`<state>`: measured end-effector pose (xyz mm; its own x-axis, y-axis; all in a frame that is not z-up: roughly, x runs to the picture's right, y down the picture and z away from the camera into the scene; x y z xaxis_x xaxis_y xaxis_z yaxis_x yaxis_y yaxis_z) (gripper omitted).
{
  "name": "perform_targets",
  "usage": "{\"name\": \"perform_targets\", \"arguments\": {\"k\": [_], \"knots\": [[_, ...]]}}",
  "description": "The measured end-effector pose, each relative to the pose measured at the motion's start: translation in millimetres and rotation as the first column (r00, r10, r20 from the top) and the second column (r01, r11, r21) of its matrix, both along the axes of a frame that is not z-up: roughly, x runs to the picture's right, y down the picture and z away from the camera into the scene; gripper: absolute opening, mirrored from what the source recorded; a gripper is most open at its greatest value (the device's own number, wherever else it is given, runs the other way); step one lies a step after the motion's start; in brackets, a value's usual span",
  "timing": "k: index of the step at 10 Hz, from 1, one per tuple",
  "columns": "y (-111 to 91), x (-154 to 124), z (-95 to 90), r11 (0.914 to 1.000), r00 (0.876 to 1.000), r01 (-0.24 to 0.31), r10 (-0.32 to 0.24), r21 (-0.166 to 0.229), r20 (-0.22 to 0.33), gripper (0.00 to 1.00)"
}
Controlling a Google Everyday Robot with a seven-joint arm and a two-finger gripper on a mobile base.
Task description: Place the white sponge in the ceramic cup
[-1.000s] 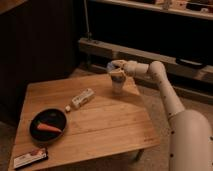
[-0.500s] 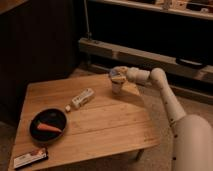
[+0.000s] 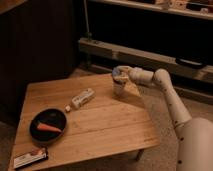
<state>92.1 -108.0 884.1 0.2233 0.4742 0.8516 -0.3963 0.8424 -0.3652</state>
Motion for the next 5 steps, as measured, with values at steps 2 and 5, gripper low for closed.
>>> {"name": "perform_targets", "arguments": {"k": [2, 5], "knots": [[8.4, 4.9, -3.2, 0.9999, 1.000, 0.007, -0.007, -0.008, 0.000, 0.80], [12.4, 23.7, -16.5, 0.9998, 0.999, -0.021, 0.021, 0.008, -0.032, 0.80]]}}
